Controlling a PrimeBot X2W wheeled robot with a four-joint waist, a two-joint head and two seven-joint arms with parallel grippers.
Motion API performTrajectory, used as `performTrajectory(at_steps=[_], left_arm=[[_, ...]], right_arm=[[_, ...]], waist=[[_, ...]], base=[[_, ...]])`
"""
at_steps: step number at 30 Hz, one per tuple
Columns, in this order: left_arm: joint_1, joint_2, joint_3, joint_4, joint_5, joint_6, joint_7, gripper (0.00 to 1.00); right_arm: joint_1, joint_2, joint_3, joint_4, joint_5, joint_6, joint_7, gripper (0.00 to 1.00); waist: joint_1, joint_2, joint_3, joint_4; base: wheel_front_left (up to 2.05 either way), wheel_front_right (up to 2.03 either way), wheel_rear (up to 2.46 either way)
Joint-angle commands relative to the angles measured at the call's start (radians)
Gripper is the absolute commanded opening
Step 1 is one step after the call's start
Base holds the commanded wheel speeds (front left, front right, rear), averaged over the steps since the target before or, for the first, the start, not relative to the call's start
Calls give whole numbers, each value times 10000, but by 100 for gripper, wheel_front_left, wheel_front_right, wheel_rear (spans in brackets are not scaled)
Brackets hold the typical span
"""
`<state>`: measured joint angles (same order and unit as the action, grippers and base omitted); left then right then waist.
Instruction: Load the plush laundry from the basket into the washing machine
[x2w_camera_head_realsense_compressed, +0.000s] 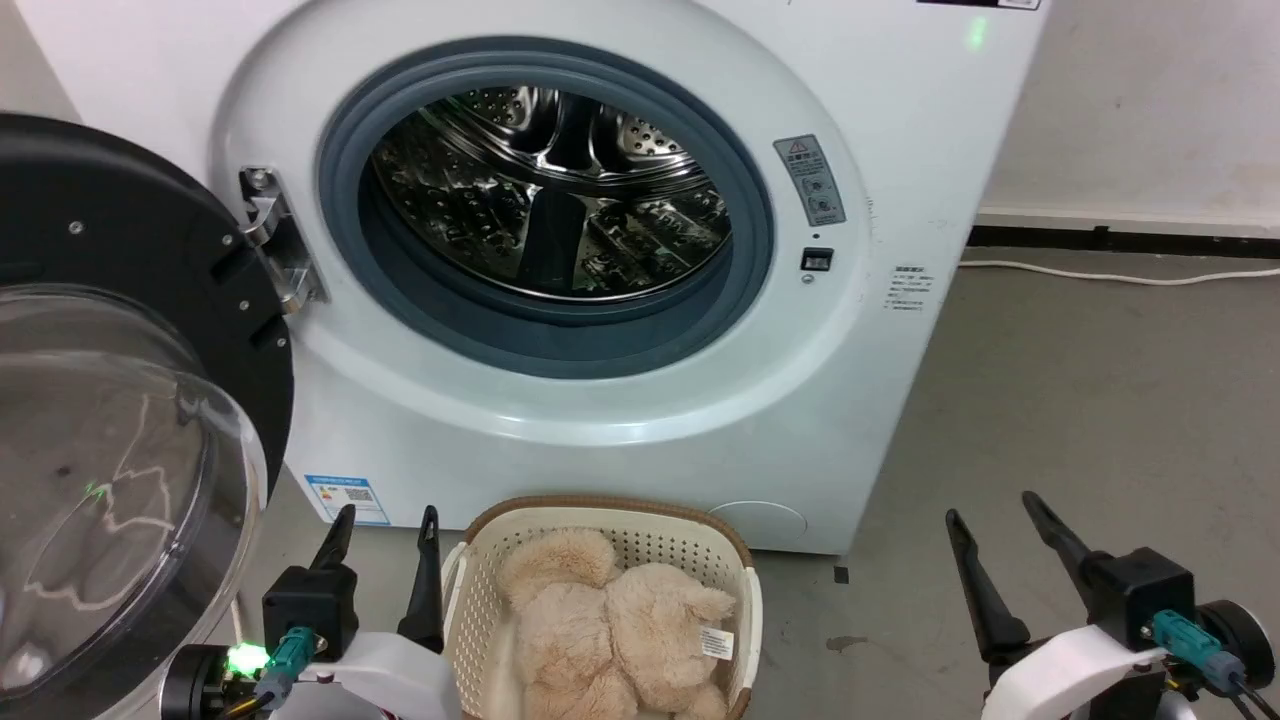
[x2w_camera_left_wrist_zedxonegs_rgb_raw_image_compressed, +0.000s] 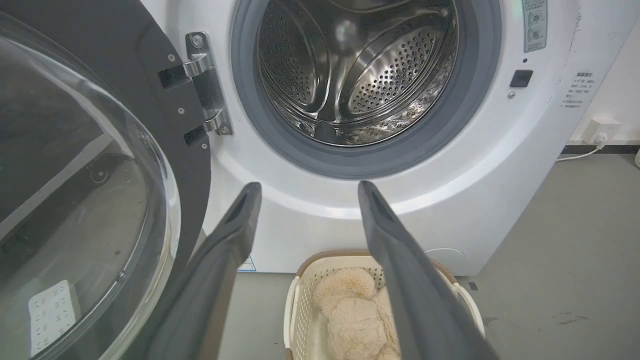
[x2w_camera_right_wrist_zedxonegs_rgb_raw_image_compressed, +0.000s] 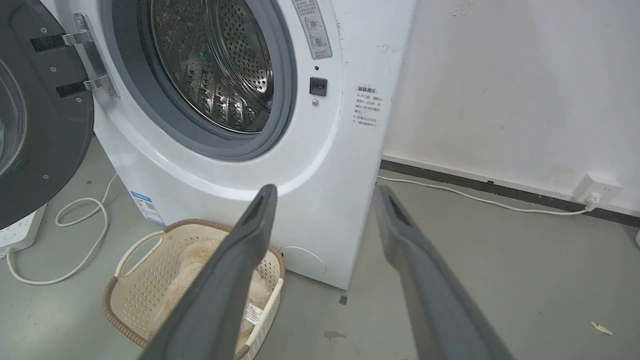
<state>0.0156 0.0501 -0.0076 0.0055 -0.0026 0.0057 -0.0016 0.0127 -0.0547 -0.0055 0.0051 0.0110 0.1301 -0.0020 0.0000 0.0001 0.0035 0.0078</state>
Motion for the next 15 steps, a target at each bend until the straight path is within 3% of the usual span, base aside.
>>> performTrajectory(at_steps=[1, 15], left_arm=[[-23, 2, -48, -13, -46, -2, -91, 100], [-289, 1, -406, 412, -139, -133, -384, 100]], right_arm=[[22, 3, -58, -56, 120, 0, -87, 100], [-77, 8, -247, -284, 423, 1, -380, 100]], waist=[[0, -1, 20, 35], [0, -1, 648, 94]], base=[[0, 0, 0], [0, 0, 0]])
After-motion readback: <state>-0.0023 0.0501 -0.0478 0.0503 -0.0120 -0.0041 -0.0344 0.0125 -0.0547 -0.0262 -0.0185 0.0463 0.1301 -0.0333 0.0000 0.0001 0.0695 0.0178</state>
